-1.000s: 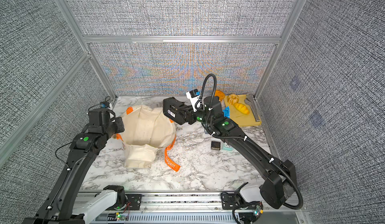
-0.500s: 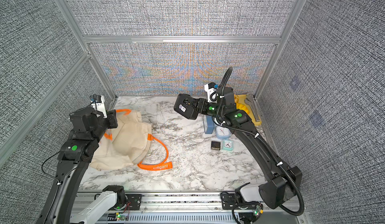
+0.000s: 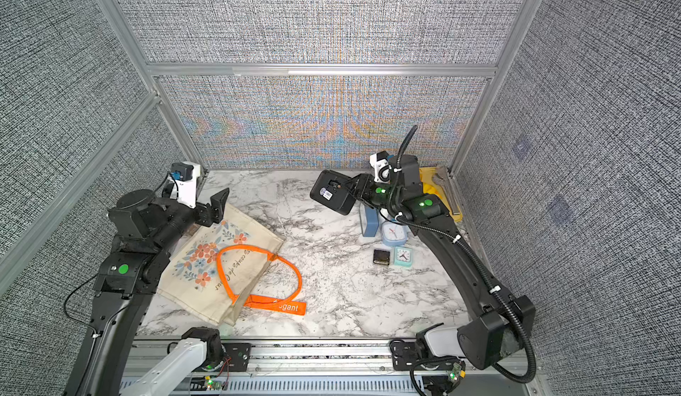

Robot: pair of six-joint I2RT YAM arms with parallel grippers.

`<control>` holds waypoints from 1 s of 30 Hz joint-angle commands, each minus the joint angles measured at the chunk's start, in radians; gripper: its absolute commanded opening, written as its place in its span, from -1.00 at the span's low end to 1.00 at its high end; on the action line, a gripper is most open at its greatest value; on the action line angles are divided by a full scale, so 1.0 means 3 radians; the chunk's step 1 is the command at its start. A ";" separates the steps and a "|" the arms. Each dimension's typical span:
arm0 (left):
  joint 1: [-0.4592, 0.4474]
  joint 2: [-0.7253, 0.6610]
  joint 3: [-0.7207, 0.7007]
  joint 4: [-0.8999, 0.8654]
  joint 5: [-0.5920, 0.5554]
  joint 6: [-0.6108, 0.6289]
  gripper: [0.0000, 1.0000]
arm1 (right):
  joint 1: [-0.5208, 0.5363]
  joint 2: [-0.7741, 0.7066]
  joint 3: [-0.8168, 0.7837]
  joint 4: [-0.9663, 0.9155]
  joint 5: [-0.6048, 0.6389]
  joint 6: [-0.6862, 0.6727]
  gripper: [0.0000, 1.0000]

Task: Take the alarm clock out of the canvas bag
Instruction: Place the canvas bag at the center of the board, then place the alarm at the center of the board.

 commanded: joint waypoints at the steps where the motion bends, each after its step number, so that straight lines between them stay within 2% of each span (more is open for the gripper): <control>1: -0.0186 -0.0029 -0.0028 0.0336 0.0359 0.0846 0.63 | -0.0057 -0.0004 0.0010 0.0235 -0.0359 0.0531 -0.47; 5: -0.0535 -0.0101 -0.0228 0.0390 0.0340 0.1637 0.61 | -0.0157 -0.0044 -0.0066 0.0380 -0.0659 0.1226 -0.47; 11: -0.1281 -0.0103 -0.0397 0.0528 -0.0222 0.2347 0.58 | -0.0284 -0.0056 -0.0137 0.0394 -0.1121 0.1988 -0.46; 15: -0.1715 0.0022 -0.0420 0.0597 -0.0425 0.2636 0.57 | -0.0306 -0.0024 -0.0209 0.0440 -0.1499 0.2299 -0.46; 21: -0.2126 0.0314 -0.0427 0.0754 -0.0299 0.2633 0.55 | -0.0313 -0.0048 -0.0300 0.0627 -0.1874 0.2606 -0.46; 24: -0.2127 0.0326 -0.0468 0.0829 -0.0095 0.2483 0.53 | -0.0314 -0.0079 -0.0336 0.0716 -0.2000 0.2708 -0.46; 30: -0.2127 0.0316 -0.0584 0.0945 0.0006 0.2258 0.52 | -0.0314 -0.0118 -0.0326 0.0711 -0.2123 0.2747 -0.46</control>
